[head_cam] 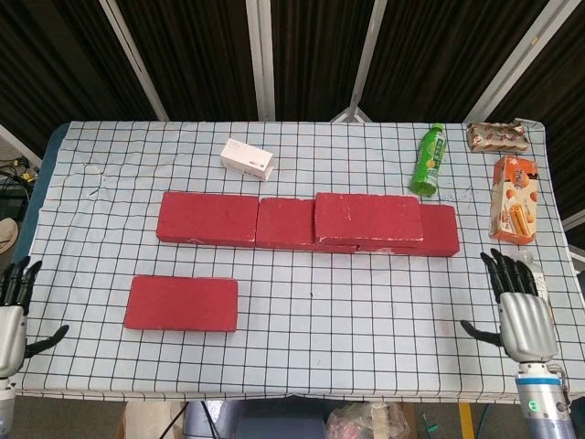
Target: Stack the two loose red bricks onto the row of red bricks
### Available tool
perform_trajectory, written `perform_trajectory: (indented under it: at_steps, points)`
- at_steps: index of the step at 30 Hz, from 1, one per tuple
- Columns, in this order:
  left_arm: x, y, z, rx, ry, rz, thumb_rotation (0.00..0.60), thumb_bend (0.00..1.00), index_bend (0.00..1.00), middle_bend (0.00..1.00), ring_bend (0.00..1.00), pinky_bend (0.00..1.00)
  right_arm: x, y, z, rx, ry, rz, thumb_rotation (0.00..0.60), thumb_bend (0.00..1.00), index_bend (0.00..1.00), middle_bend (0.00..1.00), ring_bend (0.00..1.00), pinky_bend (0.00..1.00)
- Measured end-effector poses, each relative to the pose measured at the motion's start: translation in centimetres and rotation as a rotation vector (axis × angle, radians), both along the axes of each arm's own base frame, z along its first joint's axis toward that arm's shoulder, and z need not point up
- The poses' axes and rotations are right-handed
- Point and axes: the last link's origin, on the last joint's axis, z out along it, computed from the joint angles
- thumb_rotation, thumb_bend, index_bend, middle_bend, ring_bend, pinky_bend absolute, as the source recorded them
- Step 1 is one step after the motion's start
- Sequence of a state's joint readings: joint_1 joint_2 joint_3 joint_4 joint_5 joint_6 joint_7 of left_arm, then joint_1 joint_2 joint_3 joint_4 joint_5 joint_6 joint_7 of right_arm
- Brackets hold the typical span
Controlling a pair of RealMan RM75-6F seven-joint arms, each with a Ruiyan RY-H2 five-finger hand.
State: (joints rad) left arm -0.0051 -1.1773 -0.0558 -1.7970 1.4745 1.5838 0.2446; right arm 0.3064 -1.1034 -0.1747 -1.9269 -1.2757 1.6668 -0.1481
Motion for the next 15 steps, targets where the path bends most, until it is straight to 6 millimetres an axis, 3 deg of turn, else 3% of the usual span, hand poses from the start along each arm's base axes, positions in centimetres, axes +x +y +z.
perform_trajectory:
  at_steps: [6, 15]
  points:
    - [1.7, 2.0, -1.5, -0.151, -0.014, -0.028, 0.6, 0.0, 0.03, 0.0, 0.0, 0.08, -0.4, 0.7, 0.1, -0.036, 0.031, 0.006, 0.6, 0.15, 0.0, 0.0, 0.0, 0.0]
    - [6.4, 4.3, -2.4, -0.33, -0.007, -0.097, 0.6, 0.0, 0.0, 0.0, 0.0, 0.05, -0.7, 1.0, 0.6, -0.032, 0.007, -0.004, 0.6, 0.15, 0.0, 0.0, 0.0, 0.0]
